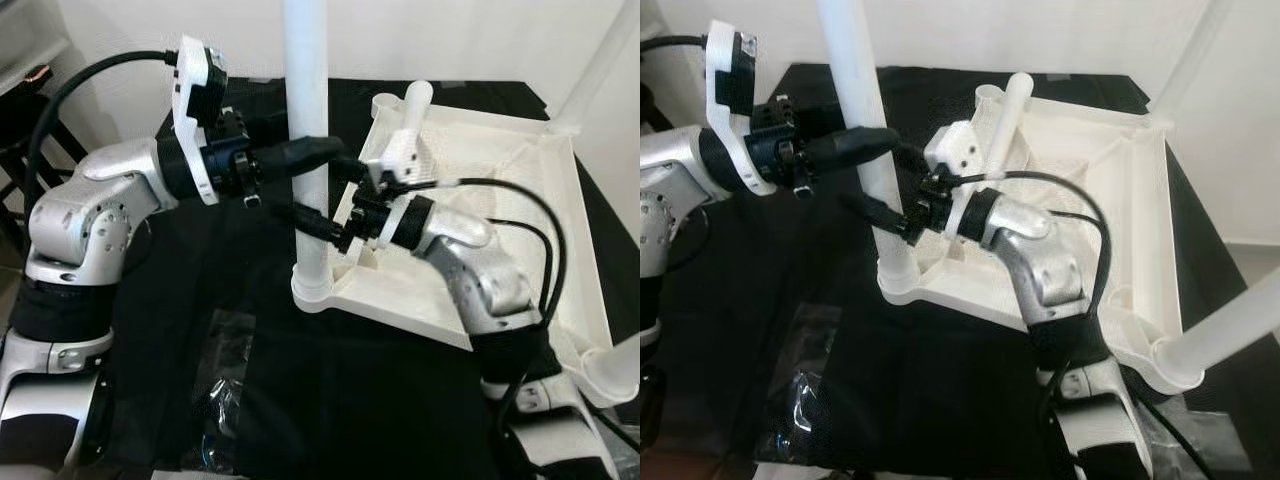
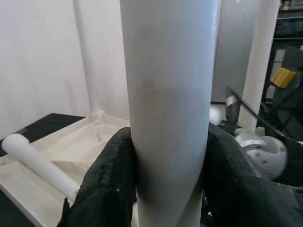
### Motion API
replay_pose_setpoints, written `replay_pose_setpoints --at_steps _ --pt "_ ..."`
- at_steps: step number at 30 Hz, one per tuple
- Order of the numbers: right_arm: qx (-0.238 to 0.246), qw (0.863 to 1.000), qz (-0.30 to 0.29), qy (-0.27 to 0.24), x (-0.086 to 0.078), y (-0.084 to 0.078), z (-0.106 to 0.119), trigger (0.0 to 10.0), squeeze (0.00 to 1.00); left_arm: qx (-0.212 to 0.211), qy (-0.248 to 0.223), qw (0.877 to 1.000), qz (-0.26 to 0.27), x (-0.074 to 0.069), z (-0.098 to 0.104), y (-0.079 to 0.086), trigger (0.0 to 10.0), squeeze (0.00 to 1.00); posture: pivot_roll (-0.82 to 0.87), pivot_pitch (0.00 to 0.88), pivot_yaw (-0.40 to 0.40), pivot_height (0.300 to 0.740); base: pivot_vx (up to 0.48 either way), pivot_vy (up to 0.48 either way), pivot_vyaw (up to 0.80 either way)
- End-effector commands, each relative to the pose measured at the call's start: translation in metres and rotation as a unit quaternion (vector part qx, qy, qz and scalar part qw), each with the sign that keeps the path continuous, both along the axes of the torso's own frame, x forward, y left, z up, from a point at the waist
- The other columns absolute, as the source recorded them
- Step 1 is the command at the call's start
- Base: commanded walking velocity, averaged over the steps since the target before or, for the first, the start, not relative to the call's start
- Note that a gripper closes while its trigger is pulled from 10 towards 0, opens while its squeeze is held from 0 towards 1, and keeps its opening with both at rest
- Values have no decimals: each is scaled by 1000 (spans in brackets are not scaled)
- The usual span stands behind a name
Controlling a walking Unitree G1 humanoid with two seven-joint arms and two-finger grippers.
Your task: Building children table
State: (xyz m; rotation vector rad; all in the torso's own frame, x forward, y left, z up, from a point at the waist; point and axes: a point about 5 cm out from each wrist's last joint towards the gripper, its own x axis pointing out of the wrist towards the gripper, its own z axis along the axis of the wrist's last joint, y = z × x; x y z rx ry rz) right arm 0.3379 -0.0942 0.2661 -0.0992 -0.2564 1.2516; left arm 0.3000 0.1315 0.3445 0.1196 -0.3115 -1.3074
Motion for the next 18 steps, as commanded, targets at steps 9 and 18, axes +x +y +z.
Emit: replay_pose_setpoints --at_steps 9,18 --pt "5 996 77 32 12 9 -1 0 0 38 19 999 -27 -7 -13 -3 0 0 31 161 -19 740 0 0 0" --pt "-4 994 104 38 17 8 -10 0 0 31 30 999 -33 -8 -13 -5 0 0 25 157 -12 740 0 0 0"
